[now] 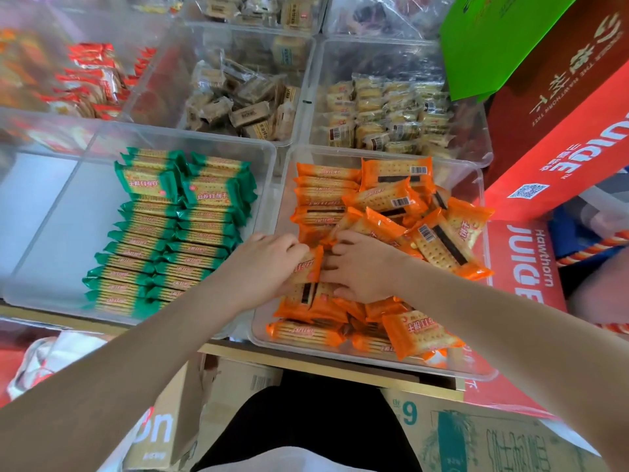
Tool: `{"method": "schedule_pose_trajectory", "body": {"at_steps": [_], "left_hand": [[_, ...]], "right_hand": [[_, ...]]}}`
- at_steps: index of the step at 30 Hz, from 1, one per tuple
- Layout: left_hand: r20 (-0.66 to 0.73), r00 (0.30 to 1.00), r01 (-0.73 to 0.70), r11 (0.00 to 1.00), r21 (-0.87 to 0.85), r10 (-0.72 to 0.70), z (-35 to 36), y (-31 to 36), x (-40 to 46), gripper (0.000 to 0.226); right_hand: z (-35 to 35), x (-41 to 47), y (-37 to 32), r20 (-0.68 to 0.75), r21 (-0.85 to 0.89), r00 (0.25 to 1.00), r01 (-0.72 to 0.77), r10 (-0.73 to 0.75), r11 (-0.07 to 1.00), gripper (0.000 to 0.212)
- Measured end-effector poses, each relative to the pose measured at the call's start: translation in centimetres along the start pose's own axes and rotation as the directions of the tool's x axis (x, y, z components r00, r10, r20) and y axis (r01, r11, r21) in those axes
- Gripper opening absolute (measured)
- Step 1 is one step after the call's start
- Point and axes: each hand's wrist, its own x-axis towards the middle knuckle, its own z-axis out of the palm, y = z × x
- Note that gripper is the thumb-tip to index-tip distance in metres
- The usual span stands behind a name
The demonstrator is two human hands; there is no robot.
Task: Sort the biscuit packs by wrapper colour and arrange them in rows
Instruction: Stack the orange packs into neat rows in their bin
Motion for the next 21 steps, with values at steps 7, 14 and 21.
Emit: {"method": "schedule_pose_trajectory", "body": {"at_steps": [7,14,21], "left_hand": [[0.018,1.000,0.025,1.000,0.018,-0.025,-1.0,-0.4,0.7,0.056],[-0.040,0.985,0.160,0.978,-0.136,-0.167,0.0,1.9,1.5,0.029],[0.197,0.959,0.242,0.950,-0.199,-0.203,1.7,3.8,2.6,0.028]], "right_hand": [[-0.1,-0.4,-0.1,-0.085,0.028,0.996,-0.031,0.034,0.999,0.044],[0.3,-2.9,1.7,-0.060,0.066,0.996,-0.057,0.061,0.996,0.036],[1.4,-4.0,2.0,-0.269,0.045,0.961,-0.062,0.072,0.997,0.035]]}}
